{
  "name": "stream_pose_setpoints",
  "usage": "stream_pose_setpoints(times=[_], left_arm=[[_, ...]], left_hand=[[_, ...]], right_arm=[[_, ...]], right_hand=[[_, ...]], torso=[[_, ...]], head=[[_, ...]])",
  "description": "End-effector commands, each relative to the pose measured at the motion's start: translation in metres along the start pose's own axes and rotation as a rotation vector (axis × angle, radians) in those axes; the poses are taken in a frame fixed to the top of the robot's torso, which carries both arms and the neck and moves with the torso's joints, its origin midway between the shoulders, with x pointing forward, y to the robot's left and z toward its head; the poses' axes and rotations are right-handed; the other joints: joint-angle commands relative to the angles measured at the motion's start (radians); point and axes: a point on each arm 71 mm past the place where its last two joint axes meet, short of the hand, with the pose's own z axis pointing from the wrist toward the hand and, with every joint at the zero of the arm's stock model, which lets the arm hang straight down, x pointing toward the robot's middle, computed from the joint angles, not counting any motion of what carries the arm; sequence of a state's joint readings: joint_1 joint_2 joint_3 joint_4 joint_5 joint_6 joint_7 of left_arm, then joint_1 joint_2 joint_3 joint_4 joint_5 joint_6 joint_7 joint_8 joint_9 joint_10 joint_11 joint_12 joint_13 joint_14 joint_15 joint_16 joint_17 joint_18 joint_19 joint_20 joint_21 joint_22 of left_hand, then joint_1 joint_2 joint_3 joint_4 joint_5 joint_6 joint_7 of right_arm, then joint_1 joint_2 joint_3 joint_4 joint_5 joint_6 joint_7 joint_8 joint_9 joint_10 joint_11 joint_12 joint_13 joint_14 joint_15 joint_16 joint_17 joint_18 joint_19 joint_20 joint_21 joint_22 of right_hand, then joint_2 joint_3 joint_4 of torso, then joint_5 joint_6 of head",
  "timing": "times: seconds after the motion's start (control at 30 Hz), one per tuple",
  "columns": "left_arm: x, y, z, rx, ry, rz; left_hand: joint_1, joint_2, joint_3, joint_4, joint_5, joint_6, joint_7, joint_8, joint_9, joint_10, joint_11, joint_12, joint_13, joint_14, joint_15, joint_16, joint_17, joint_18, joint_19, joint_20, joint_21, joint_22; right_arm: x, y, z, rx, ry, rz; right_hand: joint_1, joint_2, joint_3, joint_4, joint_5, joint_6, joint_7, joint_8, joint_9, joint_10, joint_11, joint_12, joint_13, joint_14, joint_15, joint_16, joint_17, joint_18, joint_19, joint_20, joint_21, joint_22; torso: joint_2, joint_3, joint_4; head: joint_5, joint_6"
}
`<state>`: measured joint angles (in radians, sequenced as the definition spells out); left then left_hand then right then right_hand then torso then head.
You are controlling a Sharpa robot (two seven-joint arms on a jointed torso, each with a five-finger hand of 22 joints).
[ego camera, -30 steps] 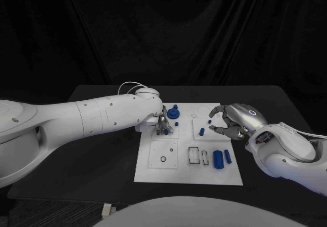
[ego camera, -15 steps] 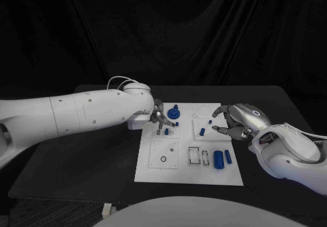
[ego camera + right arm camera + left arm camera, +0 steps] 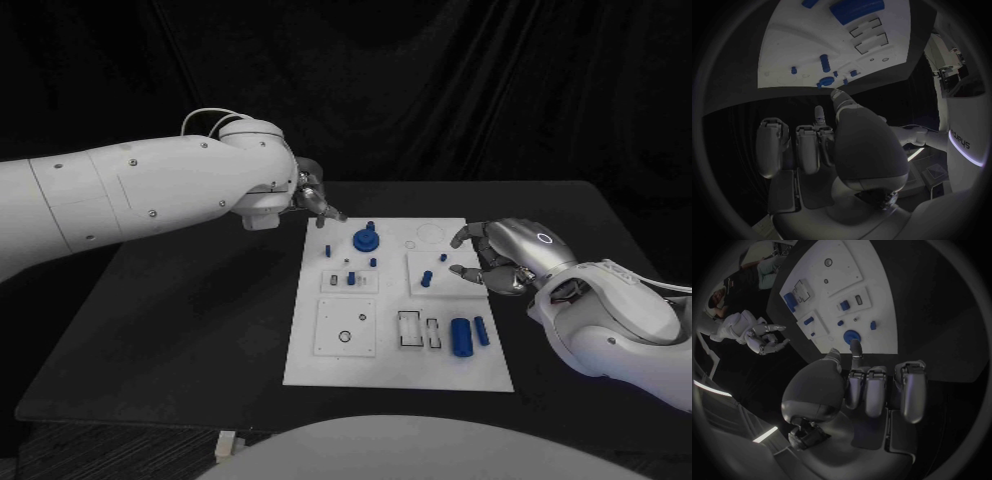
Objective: Assemble the parts on the task board
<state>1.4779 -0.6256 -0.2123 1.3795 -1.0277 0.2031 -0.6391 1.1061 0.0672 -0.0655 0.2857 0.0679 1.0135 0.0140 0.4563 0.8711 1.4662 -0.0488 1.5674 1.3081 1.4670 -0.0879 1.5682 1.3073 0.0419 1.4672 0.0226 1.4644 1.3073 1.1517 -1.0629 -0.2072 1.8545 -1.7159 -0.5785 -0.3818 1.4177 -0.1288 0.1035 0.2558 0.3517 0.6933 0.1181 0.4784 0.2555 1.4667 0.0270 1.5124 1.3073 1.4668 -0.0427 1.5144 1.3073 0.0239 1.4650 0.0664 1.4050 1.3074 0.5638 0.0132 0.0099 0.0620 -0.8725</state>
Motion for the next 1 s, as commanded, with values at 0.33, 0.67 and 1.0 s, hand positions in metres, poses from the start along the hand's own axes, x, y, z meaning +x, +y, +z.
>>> stream_pose_setpoints(times=[0.33, 0.67, 1.0], left_arm=[[0.018, 0.010, 0.049, -0.051, 0.096, 0.114], [0.027, 0.009, 0.070, -0.044, 0.051, 0.109], [0.028, 0.011, 0.076, -0.041, 0.031, 0.094]], left_hand=[[-0.022, -0.007, -0.052, 0.006, -0.019, 0.020, 0.010, -0.068, -0.039, 0.105, 0.003, 0.003, 0.263, 0.104, -0.002, 0.003, 0.263, -0.017, 0.049, 0.000, 0.006, 0.231], [-0.057, -0.007, -0.079, 0.007, -0.020, 0.032, 0.010, -0.078, -0.040, 0.105, 0.004, 0.003, 0.263, 0.104, -0.001, 0.003, 0.263, -0.012, 0.034, 0.001, -0.016, 0.224], [-0.062, -0.003, -0.088, 0.005, -0.020, 0.036, 0.010, -0.083, -0.038, 0.105, 0.005, 0.003, 0.263, 0.104, 0.000, 0.003, 0.263, -0.009, 0.027, 0.002, -0.027, 0.220]], right_arm=[[-0.002, 0.005, -0.001, -0.018, -0.035, 0.024], [-0.002, 0.005, 0.000, -0.018, -0.032, 0.026], [-0.001, 0.005, 0.000, -0.015, -0.029, 0.025]], right_hand=[[-0.025, 0.003, -0.007, 0.024, -0.007, 0.027, -0.003, 0.012, -0.007, 0.068, 0.004, 0.010, 0.188, 0.073, 0.004, 0.000, 0.099, 0.015, 0.035, 0.004, 0.013, 0.212], [-0.021, 0.006, -0.004, 0.024, -0.003, 0.030, -0.003, 0.013, -0.009, 0.068, 0.004, 0.009, 0.187, 0.072, 0.004, -0.001, 0.097, 0.015, 0.035, 0.004, 0.013, 0.212], [-0.020, 0.007, -0.003, 0.024, -0.002, 0.031, -0.003, 0.012, -0.010, 0.068, 0.004, 0.009, 0.186, 0.073, 0.004, 0.000, 0.098, 0.015, 0.035, 0.003, 0.012, 0.212]], torso=[[0.007, -0.0001, -0.0001], [0.003, 0.0002, 0.0001], [0.001, 0.0004, -0.0006]], head=[[-0.004, 0.000], [-0.005, 0.000], [-0.003, 0.000]])
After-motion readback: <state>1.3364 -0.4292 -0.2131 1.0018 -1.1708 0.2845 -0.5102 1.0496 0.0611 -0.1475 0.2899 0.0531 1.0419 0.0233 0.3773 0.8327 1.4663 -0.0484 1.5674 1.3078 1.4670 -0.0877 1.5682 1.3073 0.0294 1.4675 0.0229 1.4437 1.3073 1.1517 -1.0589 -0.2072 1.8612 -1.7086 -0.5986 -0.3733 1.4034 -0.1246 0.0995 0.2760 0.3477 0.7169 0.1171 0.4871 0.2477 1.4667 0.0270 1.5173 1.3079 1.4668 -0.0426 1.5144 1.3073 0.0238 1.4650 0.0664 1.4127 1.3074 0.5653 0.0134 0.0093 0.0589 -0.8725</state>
